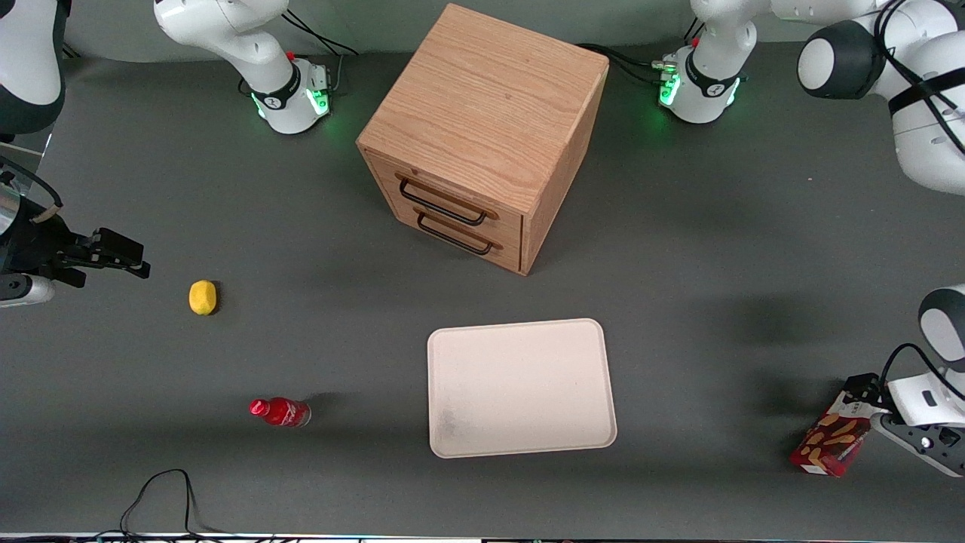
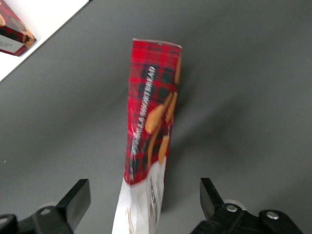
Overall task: Place red cookie box on tray
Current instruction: 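Close the left gripper on the end of the shortbread box, then lift the box upright with the left gripper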
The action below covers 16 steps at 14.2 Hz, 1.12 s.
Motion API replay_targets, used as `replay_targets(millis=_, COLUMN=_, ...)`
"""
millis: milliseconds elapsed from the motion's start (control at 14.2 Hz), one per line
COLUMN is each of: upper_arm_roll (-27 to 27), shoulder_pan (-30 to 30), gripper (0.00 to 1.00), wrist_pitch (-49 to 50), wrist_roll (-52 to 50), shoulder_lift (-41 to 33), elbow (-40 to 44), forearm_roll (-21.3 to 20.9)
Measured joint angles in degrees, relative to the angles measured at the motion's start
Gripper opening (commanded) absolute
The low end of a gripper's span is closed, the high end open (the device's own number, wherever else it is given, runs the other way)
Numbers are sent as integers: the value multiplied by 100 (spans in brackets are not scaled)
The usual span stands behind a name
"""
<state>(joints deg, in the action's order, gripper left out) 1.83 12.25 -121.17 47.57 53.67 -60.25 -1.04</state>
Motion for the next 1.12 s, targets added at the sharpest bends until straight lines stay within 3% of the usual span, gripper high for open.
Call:
replay_targets(millis=351, upper_arm_roll=27, shoulder_pan=-26, gripper=97, wrist_pitch=-330, wrist_roll=-108, shoulder_lift=281, elbow=-4, forearm_roll=14)
replay_targets(millis=421, upper_arm_roll=27, shoulder_pan=-26, gripper=81, wrist_pitch=-330, wrist_roll=-125, shoulder_lift=292, elbow=-4, forearm_roll=15)
replay_targets(millis=632, upper_arm_roll=27, shoulder_pan=-26, gripper=10, wrist_pitch=-329, wrist_roll=-298, shoulder_lift=296, elbow=-5, forearm_roll=17)
replay_targets(millis=702, upper_arm_roll=28, shoulder_pan=-28, gripper=0, wrist_pitch=-329, wrist_roll=-387, shoulder_lift=297, elbow=-9, forearm_roll=17)
replay_targets(millis=1123, upper_arm_roll=29, shoulder_pan=-41, gripper=0, wrist_pitch=-321, wrist_roll=-665, shoulder_lift=300, elbow=-15, forearm_roll=17)
